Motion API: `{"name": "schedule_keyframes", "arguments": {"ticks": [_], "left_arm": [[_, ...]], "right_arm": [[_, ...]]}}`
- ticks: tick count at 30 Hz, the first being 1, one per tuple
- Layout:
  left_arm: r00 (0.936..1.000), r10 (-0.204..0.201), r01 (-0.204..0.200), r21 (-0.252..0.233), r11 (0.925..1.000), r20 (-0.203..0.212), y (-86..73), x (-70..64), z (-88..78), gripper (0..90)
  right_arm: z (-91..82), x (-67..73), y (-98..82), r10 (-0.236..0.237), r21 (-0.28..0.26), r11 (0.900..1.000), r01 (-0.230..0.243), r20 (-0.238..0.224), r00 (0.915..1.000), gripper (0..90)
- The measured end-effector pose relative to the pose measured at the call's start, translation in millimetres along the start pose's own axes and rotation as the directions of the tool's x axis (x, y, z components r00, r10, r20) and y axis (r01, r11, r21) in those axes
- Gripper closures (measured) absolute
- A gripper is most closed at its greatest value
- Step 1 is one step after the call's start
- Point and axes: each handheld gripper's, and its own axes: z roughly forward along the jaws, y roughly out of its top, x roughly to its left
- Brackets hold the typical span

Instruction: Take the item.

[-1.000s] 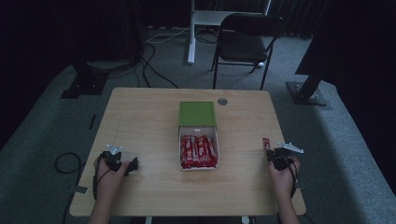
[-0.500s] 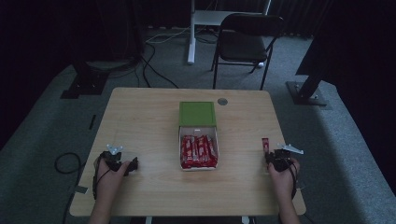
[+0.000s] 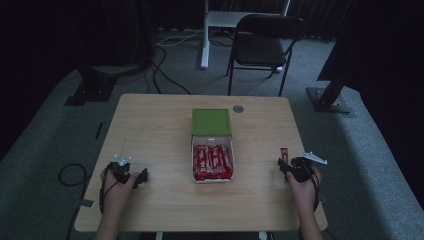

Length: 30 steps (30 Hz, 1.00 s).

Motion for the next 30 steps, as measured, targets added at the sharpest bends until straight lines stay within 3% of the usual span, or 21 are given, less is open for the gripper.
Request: {"name": "schedule_keyframes", "arguments": {"ticks": [3, 5, 7, 10, 11, 14, 21, 27, 30], "left_arm": [[1.0, 0.0, 0.0, 0.0, 1.0, 0.0, 0.0, 0.0, 0.0, 2.0], [1.0, 0.0, 0.0, -0.001, 1.0, 0.0, 0.0, 0.0, 0.1, 2.0], [1.0, 0.0, 0.0, -0.001, 1.0, 0.0, 0.0, 0.0, 0.1, 2.0], [1.0, 0.0, 0.0, -0.001, 1.0, 0.0, 0.0, 0.0, 0.1, 2.0], [1.0, 0.0, 0.0, -0.001, 1.0, 0.0, 0.0, 0.0, 0.1, 2.0], [1.0, 0.0, 0.0, -0.001, 1.0, 0.0, 0.0, 0.0, 0.1, 2.0], [1.0, 0.0, 0.0, -0.001, 1.0, 0.0, 0.0, 0.0, 0.1, 2.0], [1.0, 0.0, 0.0, -0.002, 1.0, 0.0, 0.0, 0.0, 0.1, 2.0], [1.0, 0.0, 0.0, -0.002, 1.0, 0.0, -0.1, 0.0, 0.1, 2.0]], "right_arm": [[0.5, 3.2, 0.5, -0.021, -0.001, 1.0, 0.021, -0.023, 0.9995, 35.5], [0.5, 9.9, 0.1, -0.053, 0.006, 0.999, 0.054, -0.08, 0.9954, 32.9], [0.4, 14.5, -0.2, -0.078, 0.011, 0.997, 0.079, -0.103, 0.9917, 31.8], [0.2, 17.5, -0.2, -0.097, 0.02, 0.995, 0.1, -0.113, 0.9888, 31.6], [-0.2, 25.2, 0.0, -0.131, 0.017, 0.991, 0.135, -0.143, 0.9811, 31.4], [-0.5, 30.8, -0.5, -0.141, 0.014, 0.989, 0.146, -0.169, 0.9754, 30.7], [1.5, 38.8, -5.5, -0.175, 0.01, 0.984, 0.18, -0.194, 0.9653, 29.6], [7.3, 47.1, -14.4, -0.222, 0.039, 0.971, 0.236, -0.215, 0.9511, 29.1], [10.0, 49.6, -16.5, -0.245, 0.039, 0.966, 0.257, -0.196, 0.9496, 29.1]]}}
